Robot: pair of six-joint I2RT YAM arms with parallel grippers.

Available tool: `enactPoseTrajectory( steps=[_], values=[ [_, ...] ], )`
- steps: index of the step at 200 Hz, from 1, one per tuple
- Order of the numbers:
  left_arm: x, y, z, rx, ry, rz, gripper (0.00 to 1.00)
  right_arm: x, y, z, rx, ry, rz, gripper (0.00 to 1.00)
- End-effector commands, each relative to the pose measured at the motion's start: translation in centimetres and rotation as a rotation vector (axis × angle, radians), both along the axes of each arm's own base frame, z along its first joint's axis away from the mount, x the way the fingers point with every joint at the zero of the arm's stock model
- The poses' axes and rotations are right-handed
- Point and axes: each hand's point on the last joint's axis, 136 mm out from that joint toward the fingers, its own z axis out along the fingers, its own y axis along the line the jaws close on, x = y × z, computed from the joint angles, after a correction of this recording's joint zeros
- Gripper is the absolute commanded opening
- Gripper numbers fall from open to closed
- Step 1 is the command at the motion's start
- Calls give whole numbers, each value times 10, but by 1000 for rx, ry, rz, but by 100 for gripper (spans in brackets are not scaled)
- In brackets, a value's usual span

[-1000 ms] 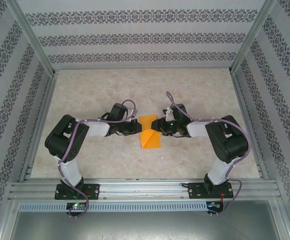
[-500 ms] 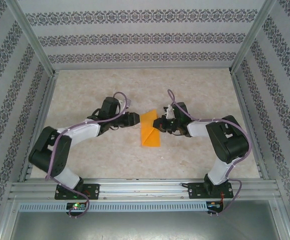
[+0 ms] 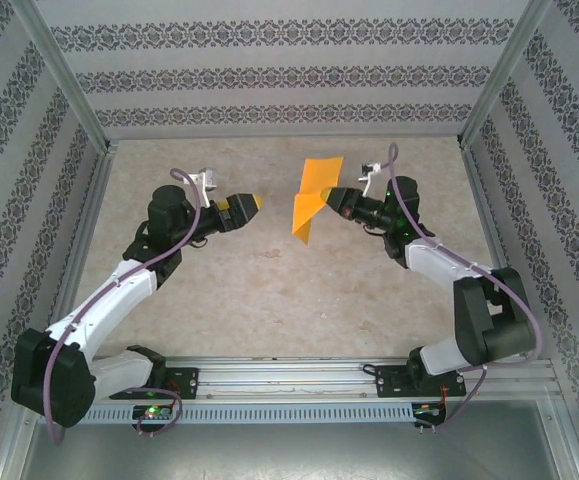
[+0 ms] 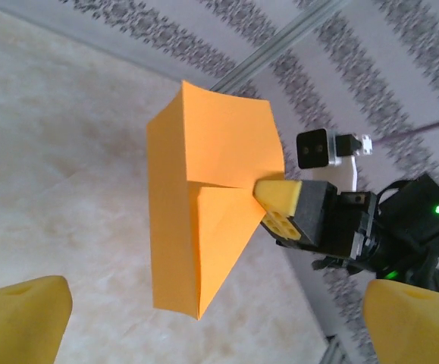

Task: Fold a paper plane with a square sheet of paper (fold left side to right side)
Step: Turn over the paper at the center of the table.

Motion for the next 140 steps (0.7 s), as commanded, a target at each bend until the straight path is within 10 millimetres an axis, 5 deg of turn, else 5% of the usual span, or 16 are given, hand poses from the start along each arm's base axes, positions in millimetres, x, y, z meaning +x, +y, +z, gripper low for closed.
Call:
enactPoseTrajectory(
  steps=[1,48,108,140],
  values=[
    [-3,-15,41,-206,-57,-108,98,-9,3,75,81,-224,50,0],
    [2,-43,54,-322,-36,-284,90,-17,15,114,204,-266,128,0],
    [1,-66,65,-372,-59,-369,89,-22,38,115,251,-225,194,0],
    [3,-69,61,-353,-49,-373,79,-23,45,113,263,-201,217,0]
  ],
)
